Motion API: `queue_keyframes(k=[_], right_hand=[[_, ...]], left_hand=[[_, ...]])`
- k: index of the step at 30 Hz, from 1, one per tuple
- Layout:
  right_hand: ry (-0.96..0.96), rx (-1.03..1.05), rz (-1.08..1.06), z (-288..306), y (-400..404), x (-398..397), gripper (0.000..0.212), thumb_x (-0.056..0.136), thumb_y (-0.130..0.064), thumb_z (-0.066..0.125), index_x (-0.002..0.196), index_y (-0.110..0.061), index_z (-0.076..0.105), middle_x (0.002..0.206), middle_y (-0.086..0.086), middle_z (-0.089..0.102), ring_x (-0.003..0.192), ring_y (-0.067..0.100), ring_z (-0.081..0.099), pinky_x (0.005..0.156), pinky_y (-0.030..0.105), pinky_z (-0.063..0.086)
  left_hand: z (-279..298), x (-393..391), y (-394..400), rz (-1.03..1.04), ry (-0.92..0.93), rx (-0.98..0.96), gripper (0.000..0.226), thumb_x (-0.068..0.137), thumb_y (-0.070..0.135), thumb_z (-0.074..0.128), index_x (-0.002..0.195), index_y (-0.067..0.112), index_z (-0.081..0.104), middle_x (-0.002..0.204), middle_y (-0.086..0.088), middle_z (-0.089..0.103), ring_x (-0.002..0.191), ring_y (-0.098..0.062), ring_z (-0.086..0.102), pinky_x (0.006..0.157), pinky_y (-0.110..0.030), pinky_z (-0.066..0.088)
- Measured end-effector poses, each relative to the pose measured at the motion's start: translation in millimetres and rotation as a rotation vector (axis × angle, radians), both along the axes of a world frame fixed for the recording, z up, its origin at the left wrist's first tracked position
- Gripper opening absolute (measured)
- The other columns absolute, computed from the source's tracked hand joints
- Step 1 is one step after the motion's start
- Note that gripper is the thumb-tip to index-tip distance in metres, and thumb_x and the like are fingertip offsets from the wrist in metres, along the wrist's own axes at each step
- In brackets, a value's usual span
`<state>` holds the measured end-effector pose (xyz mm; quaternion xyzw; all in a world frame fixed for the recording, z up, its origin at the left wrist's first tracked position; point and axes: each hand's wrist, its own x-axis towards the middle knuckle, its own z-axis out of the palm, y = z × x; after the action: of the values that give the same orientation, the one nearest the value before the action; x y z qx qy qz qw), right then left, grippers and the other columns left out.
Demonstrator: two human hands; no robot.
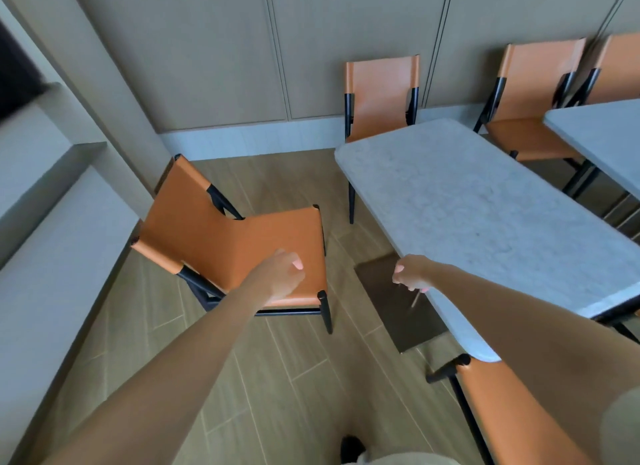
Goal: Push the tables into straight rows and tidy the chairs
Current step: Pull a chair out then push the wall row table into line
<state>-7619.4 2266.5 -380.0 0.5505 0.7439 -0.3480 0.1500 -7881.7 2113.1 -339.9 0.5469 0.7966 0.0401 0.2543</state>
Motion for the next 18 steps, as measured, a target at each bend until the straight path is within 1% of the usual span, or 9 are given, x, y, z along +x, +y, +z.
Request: queue_keyframes(k=[2, 4, 7, 9, 11, 13, 14, 16, 18], right_hand=[[-0.005, 0.000, 0.012, 3, 14, -25, 0.023, 0.099, -0.023, 0.053, 0.117, -0.013, 0.061, 0.095, 0.005, 0.062, 0.090, 0.023, 0.068, 0.057, 0.024, 0.052], [-0.014, -0.007, -0.014, 3, 27, -43, 0.024, 0.100, -0.025, 0.052, 0.119, -0.013, 0.060, 0.090, 0.001, 0.058, 0.089, 0.022, 0.066, 0.058, 0.023, 0.051], [-0.061, -0.007, -0.073, -3, 45, -58, 0.025, 0.098, -0.027, 0.052, 0.115, -0.012, 0.064, 0.092, 0.004, 0.062, 0.095, 0.027, 0.070, 0.069, 0.030, 0.060], [-0.057, 0.014, -0.135, -9, 53, -62, 0.022, 0.098, -0.029, 0.052, 0.110, -0.015, 0.064, 0.099, 0.005, 0.061, 0.094, 0.027, 0.069, 0.073, 0.032, 0.061], [-0.044, 0.023, -0.223, -12, 52, -60, 0.016, 0.099, -0.029, 0.052, 0.104, -0.019, 0.062, 0.104, 0.003, 0.057, 0.093, 0.025, 0.066, 0.064, 0.027, 0.058], [-0.062, 0.004, -0.308, -17, 45, -53, 0.014, 0.100, -0.029, 0.052, 0.103, -0.020, 0.060, 0.109, 0.003, 0.057, 0.094, 0.023, 0.062, 0.057, 0.022, 0.051], [-0.081, 0.007, -0.342, -21, 42, -49, 0.014, 0.100, -0.029, 0.052, 0.104, -0.018, 0.061, 0.111, 0.004, 0.058, 0.096, 0.024, 0.062, 0.059, 0.023, 0.049], [-0.105, 0.025, -0.441, -27, 39, -40, 0.021, 0.100, -0.026, 0.053, 0.113, -0.014, 0.064, 0.120, 0.008, 0.061, 0.110, 0.027, 0.060, 0.076, 0.027, 0.048], [-0.097, 0.016, -0.546, -34, 39, -29, 0.026, 0.100, -0.024, 0.054, 0.120, -0.012, 0.065, 0.129, 0.007, 0.061, 0.122, 0.027, 0.055, 0.091, 0.030, 0.044]], left_hand=[[-4, -28, 18, -0.026, 0.003, 0.008, 0.030, 0.103, 0.032, 0.048, 0.125, 0.017, 0.061, 0.131, -0.003, 0.052, 0.110, -0.025, 0.059, 0.098, -0.044, 0.049], [-11, -51, 35, -0.060, -0.010, -0.002, 0.029, 0.103, 0.032, 0.048, 0.126, 0.018, 0.061, 0.134, -0.001, 0.051, 0.111, -0.023, 0.059, 0.097, -0.040, 0.049], [-22, -81, 70, -0.155, -0.013, -0.016, 0.028, 0.103, 0.033, 0.049, 0.124, 0.020, 0.061, 0.133, 0.002, 0.049, 0.111, -0.019, 0.056, 0.095, -0.035, 0.048], [-30, -100, 98, -0.222, -0.011, -0.004, 0.025, 0.102, 0.033, 0.050, 0.121, 0.021, 0.062, 0.132, 0.002, 0.049, 0.111, -0.017, 0.054, 0.094, -0.033, 0.046], [-30, -114, 131, -0.292, -0.006, -0.003, 0.023, 0.101, 0.034, 0.051, 0.118, 0.022, 0.062, 0.131, 0.002, 0.048, 0.111, -0.018, 0.054, 0.094, -0.034, 0.045], [-28, -118, 166, -0.377, -0.007, 0.005, 0.022, 0.101, 0.035, 0.052, 0.118, 0.024, 0.061, 0.133, 0.001, 0.048, 0.113, -0.020, 0.056, 0.098, -0.037, 0.046], [-27, -116, 182, -0.418, -0.003, 0.028, 0.022, 0.101, 0.035, 0.053, 0.118, 0.023, 0.061, 0.135, 0.001, 0.048, 0.115, -0.020, 0.056, 0.099, -0.037, 0.046], [-26, -106, 212, -0.484, -0.004, 0.079, 0.024, 0.102, 0.034, 0.052, 0.121, 0.022, 0.061, 0.138, 0.001, 0.047, 0.116, -0.020, 0.056, 0.094, -0.033, 0.045], [-29, -90, 237, -0.556, -0.010, 0.118, 0.028, 0.102, 0.034, 0.052, 0.125, 0.020, 0.060, 0.142, -0.001, 0.045, 0.122, -0.020, 0.054, 0.096, -0.034, 0.045]])
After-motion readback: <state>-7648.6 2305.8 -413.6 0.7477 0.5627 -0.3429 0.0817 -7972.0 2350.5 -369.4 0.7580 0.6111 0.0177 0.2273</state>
